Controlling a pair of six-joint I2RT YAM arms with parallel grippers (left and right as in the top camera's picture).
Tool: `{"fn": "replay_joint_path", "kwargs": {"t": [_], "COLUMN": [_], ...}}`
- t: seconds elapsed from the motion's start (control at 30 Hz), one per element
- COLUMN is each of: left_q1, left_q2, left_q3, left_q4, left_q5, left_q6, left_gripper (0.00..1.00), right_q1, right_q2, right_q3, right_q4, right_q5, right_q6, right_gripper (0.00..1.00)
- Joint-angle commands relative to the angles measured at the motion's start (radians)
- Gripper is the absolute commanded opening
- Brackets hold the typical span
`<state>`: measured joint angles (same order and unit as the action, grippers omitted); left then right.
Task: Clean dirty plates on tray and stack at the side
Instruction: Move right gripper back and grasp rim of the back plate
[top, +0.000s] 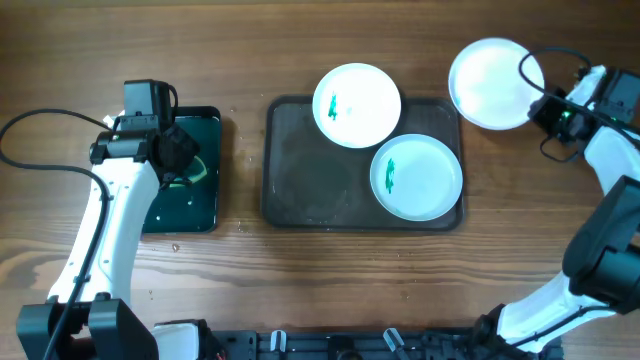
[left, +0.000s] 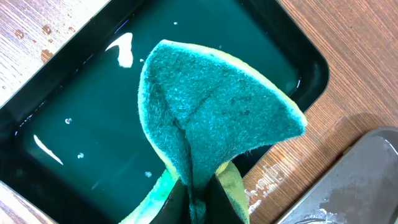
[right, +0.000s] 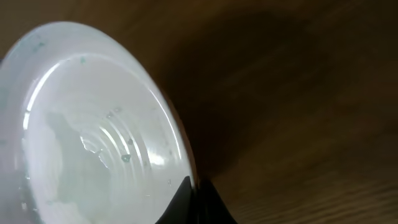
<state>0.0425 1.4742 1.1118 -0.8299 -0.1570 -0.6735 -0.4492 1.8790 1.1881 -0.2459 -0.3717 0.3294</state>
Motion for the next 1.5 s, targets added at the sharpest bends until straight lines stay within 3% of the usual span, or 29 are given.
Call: {"fn": "replay_joint_path", "kwargs": {"t": [0.0, 0.03, 0.1, 0.27, 0.33, 0.37, 0.43, 0.57, 0.7, 0.83, 1.2, 1.43, 1.47], "left_q1": [0.006, 0.006, 0.006, 0.006, 0.006, 0.006, 0.006, 0.005, 0.005, 0.005, 0.005, 0.005, 0.005], "left_q2": [0.003, 0.003, 0.003, 0.003, 0.003, 0.003, 0.003, 0.003, 0.003, 0.003, 0.003, 0.003, 0.003], "left_q3": [0.001, 0.001, 0.001, 0.001, 0.001, 0.001, 0.001, 0.001, 0.001, 0.001, 0.001, 0.001, 0.001], "left_q4": [0.006, 0.007, 0.010, 0.011, 0.014, 0.017, 0.027, 0.041, 0.040, 0.040, 0.041, 0.041, 0.042], "left_q5": [0.008, 0.008, 0.008, 0.011, 0.011, 0.011, 0.024, 0.056, 0.056, 0.056, 0.056, 0.056, 0.056], "left_q6": [0.014, 0.014, 0.012, 0.012, 0.012, 0.012, 0.012, 0.012, 0.012, 0.012, 0.012, 0.012, 0.012], "left_gripper": [0.04, 0.04, 0.04, 0.04, 0.04, 0.04, 0.04, 0.04, 0.04, 0.04, 0.04, 0.04, 0.04], "right_q1": [-0.027, -0.027, -0.027, -0.025, -0.021, -0.008, 0.039, 0.204, 0.409, 0.526, 0.616, 0.618, 0.620], "right_q2": [0.048, 0.048, 0.048, 0.005, -0.059, -0.107, -0.177, -0.196, -0.105, -0.018, 0.107, 0.154, 0.154], "right_q3": [0.011, 0.011, 0.011, 0.012, 0.013, 0.013, 0.013, 0.012, 0.012, 0.012, 0.012, 0.012, 0.012], "right_q4": [0.022, 0.017, 0.012, -0.015, 0.025, 0.061, 0.108, 0.090, 0.066, 0.084, 0.103, 0.135, 0.138], "right_q5": [0.031, 0.060, 0.101, 0.064, -0.042, -0.117, -0.192, -0.169, -0.011, 0.110, 0.109, 0.109, 0.109], "right_q6": [0.039, 0.039, 0.037, 0.036, 0.036, 0.034, -0.027, -0.204, -0.343, -0.382, -0.487, -0.487, -0.487], "right_gripper": [0.04, 0.06, 0.21, 0.26, 0.34, 0.45, 1.00, 1.00, 0.99, 0.89, 0.64, 0.61, 0.57]}}
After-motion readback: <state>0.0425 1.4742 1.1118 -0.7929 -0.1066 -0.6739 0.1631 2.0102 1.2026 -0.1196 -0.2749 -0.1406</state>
